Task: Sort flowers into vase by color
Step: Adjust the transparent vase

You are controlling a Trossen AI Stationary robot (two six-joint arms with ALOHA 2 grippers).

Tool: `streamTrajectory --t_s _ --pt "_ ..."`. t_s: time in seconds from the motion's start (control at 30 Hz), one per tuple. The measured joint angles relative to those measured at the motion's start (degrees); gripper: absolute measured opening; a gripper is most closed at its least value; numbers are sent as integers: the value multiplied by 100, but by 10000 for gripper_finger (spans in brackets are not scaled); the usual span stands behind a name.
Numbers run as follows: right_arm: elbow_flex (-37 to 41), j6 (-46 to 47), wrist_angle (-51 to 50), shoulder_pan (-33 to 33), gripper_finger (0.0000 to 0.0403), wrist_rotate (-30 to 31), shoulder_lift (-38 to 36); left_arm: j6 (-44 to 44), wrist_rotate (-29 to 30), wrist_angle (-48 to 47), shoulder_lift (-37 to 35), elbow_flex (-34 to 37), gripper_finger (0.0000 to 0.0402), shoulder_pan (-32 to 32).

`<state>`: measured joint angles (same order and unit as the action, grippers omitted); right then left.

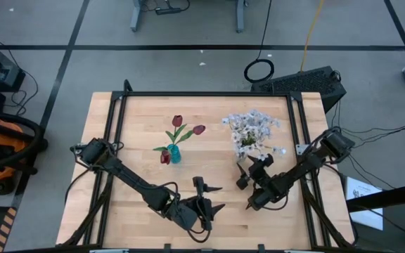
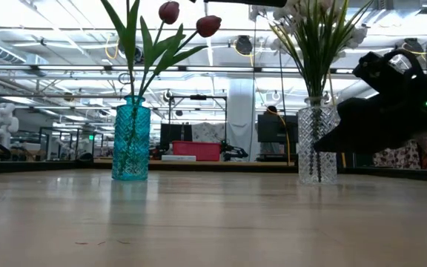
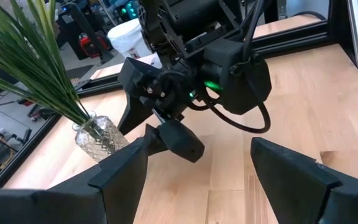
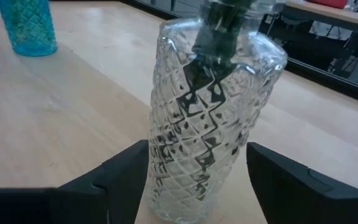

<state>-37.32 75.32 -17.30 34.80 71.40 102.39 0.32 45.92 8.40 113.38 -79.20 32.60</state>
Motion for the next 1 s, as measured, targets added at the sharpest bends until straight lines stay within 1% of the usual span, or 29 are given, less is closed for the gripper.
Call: streamTrajectory --t_s 0.33,0.4,0.57,0.77,0.8,0.87,1.0 --pt "0 -112 -2 -132 256 15 0 0 110 -63 2 0 290 1" --pt "0 -104 -9 -90 256 -119 -2 -7 110 -108 2 0 290 5" --pt "0 21 -21 135 256 -533 -2 -151 151 -273 2 2 289 17" --pt "-5 414 -50 621 256 -564 -119 -157 154 -306 2 2 289 17" --pt "-25 437 -89 713 256 -512 -186 -160 154 -300 2 2 290 17" --pt "-83 415 -105 889 256 -216 -371 -165 154 -298 2 2 290 17" --pt "-313 -189 -105 1133 256 862 -838 -170 154 -288 2 2 289 17"
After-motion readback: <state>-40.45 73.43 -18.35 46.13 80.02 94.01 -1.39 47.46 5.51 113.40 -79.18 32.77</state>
